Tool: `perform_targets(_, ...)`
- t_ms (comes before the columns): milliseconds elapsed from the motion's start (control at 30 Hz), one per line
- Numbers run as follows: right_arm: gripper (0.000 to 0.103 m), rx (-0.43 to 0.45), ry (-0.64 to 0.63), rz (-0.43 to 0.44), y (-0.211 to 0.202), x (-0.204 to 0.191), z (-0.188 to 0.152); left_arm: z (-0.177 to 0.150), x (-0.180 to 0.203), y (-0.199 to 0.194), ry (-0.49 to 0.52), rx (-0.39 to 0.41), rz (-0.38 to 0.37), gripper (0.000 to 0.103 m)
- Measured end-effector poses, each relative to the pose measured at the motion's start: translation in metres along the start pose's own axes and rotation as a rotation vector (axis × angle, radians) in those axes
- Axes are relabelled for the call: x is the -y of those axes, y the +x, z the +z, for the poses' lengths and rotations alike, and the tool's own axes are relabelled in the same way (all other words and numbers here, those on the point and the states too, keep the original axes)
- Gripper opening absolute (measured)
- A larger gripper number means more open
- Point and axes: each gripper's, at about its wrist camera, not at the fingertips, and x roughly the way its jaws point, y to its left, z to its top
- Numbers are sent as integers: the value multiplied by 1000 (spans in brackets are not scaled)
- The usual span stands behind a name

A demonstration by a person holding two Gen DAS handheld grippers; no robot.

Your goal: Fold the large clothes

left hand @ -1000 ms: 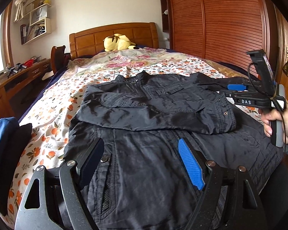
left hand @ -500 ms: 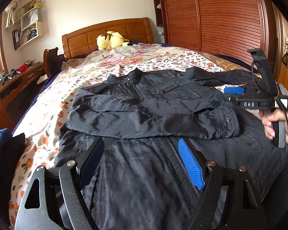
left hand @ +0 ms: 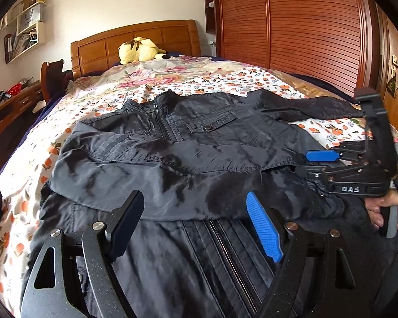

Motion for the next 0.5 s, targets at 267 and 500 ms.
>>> perform_targets(267, 48, 18, 25, -14, -4, -2, -3, -6, -4, 6, -21, 8, -33, 80)
perform_targets(500, 48, 46, 56, -38, -29, 15, 3, -10, -6, 2, -32, 39, -22, 80)
